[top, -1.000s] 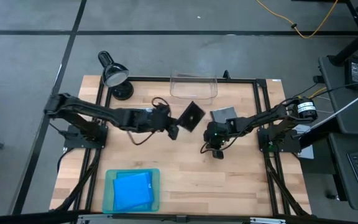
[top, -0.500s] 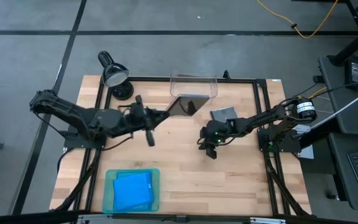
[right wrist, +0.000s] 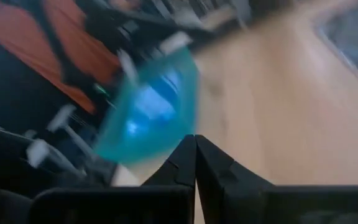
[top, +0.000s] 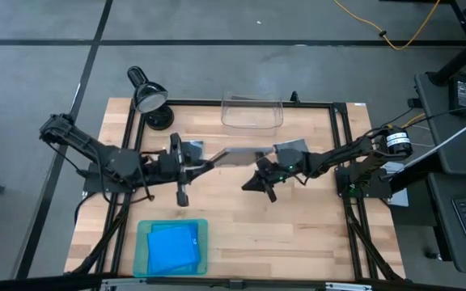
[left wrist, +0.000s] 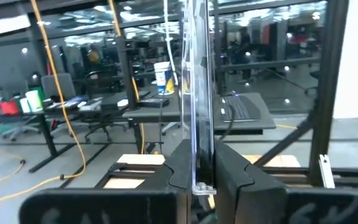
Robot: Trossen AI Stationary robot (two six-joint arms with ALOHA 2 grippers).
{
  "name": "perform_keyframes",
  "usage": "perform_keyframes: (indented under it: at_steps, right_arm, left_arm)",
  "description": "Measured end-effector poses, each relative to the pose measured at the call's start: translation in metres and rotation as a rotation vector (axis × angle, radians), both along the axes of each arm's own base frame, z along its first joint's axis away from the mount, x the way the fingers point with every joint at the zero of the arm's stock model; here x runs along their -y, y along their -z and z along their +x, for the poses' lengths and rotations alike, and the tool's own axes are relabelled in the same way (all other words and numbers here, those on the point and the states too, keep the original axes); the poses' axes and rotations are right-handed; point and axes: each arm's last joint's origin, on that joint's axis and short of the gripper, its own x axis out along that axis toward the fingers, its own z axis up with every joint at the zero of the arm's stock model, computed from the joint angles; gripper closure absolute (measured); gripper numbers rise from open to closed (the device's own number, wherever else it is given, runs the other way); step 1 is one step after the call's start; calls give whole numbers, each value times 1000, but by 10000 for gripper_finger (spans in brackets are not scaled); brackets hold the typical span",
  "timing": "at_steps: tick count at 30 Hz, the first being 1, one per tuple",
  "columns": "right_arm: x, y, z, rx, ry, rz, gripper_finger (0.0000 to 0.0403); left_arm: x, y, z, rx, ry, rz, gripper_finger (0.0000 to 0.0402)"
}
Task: Pick & place jewel cases by type
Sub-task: Put the bottom black CD case into the transparent bin
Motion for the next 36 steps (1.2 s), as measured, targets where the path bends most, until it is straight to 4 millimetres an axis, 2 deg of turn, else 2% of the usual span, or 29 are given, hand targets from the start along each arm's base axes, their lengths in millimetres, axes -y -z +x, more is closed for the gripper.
perform_keyframes:
  at_steps: [3, 9, 16, 28, 32, 36]
  right_arm:
    - [0, -14, 0, 107, -4, 3, 395]
    - [3, -41, -5, 185, -34, -62, 395]
    - [9, -83, -4, 114, -49, -162, 395]
    - [11, -161, 1, 38, -23, -336, 395]
    - [11, -180, 1, 81, -18, -345, 395]
    - [11, -188, 1, 104, -14, -345, 395]
  left_arm:
    - [4, -1, -4, -1, 39, 31, 380]
    - [11, -8, -16, 14, 91, 94, 380]
    - [17, -17, -35, 23, 129, 259, 380]
    - [23, -23, -51, -17, 64, 570, 380]
    - [25, -31, -54, -49, -15, 622, 380]
    - [29, -40, -55, -100, -90, 722, 380]
